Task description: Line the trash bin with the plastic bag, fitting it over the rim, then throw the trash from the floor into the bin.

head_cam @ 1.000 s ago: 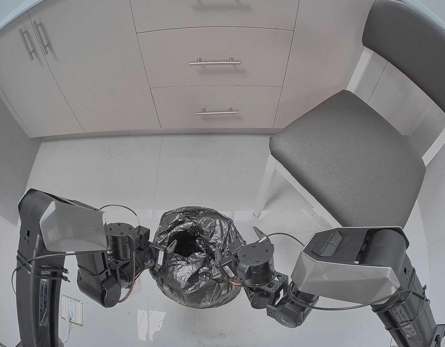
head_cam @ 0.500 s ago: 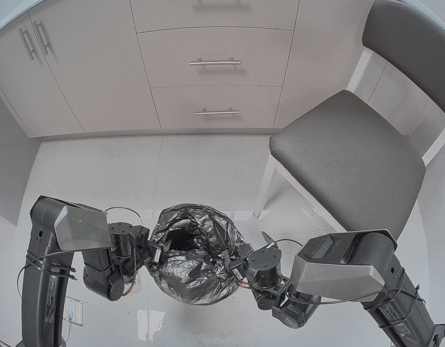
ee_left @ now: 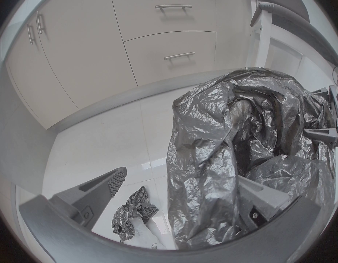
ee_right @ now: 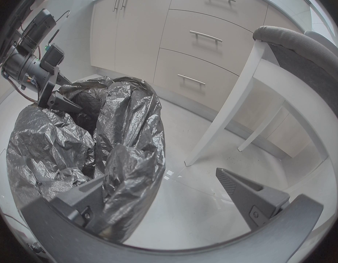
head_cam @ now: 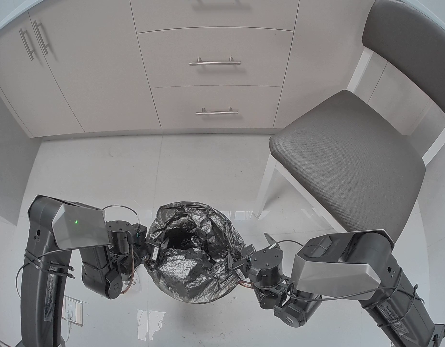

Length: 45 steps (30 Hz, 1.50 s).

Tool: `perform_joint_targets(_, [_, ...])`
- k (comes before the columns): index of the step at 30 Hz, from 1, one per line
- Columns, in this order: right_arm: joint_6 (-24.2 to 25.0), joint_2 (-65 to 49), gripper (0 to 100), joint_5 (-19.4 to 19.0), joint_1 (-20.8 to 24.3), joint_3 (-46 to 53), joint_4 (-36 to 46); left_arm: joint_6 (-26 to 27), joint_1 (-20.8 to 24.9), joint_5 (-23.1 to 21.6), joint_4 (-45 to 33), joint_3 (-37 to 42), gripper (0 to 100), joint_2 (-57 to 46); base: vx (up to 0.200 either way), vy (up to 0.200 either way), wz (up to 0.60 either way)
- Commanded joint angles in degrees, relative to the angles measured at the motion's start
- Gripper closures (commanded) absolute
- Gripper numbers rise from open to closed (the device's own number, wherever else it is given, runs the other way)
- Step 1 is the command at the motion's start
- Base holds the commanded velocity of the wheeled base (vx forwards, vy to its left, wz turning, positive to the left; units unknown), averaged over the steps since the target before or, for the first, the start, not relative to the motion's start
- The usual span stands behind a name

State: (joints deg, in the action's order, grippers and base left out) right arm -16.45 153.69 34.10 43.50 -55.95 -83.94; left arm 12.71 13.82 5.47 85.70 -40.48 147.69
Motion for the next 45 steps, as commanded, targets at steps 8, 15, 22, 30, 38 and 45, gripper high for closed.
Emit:
perform_joint_targets(8, [-0.2,-3.2,0,0.1,1.3,-0.5,0.5,-1.1,0.4,0.0,0.0,2.0,0,-2.6,0.0,0.0,0.0])
perform_joint_targets(15, [0.0,-7.4,0,0.1,3.5,-0.2,0.2,-1.3,0.8,-0.2,0.2,0.3,0,-0.6,0.0,0.0,0.0])
perform_joint_targets(22, [-0.1,-8.4,0,0.3,3.3,-3.9,0.8,-2.3,1.4,-0.2,0.1,0.2,0,-1.2,0.0,0.0,0.0])
perform_joint_targets(30, [-0.5,-6.2,0,1.8,0.4,-9.0,0.8,-4.5,3.0,-0.1,0.2,0.0,0,0.4,0.0,0.0,0.0])
perform_joint_targets(38, [-0.4,-5.2,0,1.8,-0.3,-10.1,0.9,-4.5,4.6,0.0,0.1,0.8,0,0.6,0.0,0.0,0.0])
perform_joint_targets(45, [-0.4,-4.6,0,1.8,0.4,-10.2,0.9,-5.9,5.9,0.0,0.2,3.1,0,0.3,0.0,0.0,0.0])
